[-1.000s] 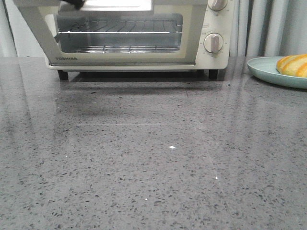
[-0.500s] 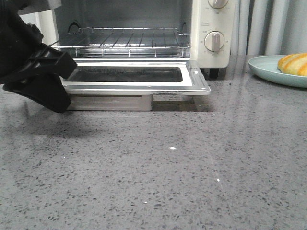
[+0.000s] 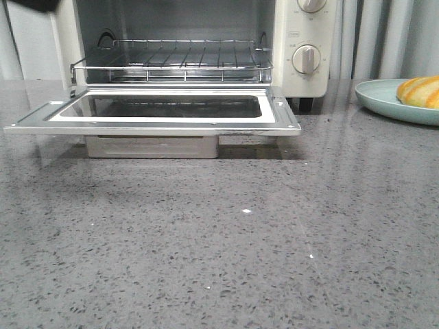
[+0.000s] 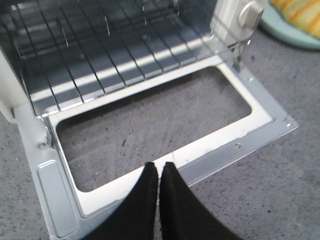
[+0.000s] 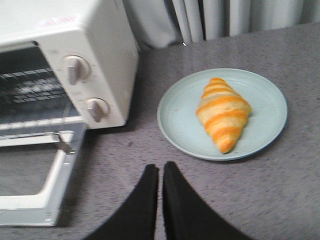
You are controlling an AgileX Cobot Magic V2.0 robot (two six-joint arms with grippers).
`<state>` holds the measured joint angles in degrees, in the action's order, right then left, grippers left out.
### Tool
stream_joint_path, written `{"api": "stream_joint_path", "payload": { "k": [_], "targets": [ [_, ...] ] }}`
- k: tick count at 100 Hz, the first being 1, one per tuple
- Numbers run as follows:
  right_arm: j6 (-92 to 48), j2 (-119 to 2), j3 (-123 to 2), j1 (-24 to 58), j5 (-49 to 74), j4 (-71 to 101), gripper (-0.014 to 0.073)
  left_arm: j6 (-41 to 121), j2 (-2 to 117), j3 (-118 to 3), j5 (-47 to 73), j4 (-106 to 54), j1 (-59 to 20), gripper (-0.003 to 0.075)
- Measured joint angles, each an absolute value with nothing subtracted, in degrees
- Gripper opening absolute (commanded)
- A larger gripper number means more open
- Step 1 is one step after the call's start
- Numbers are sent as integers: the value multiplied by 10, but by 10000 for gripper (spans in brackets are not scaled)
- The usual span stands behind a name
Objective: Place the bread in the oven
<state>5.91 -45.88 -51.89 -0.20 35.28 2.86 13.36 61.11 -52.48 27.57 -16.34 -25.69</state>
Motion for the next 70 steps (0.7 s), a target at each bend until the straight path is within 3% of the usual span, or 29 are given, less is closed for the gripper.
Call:
{"api": "stream_joint_path", "payload": {
  "k": [8, 15, 45, 70],
  "targets": [
    [59, -536, -580, -2, 380, -6, 317, 134, 558, -525, 289, -163, -257, -21],
    [59, -601, -622, -2, 400, -30, 378, 134, 518, -525, 301, -163, -257, -21],
    [59, -844, -736, -47, 414, -93, 361, 134, 376, -521, 359, -163, -257, -21],
    [60, -952, -747, -49, 409, -95, 361, 134, 325, -477, 365, -163, -257, -21]
  ]
}}
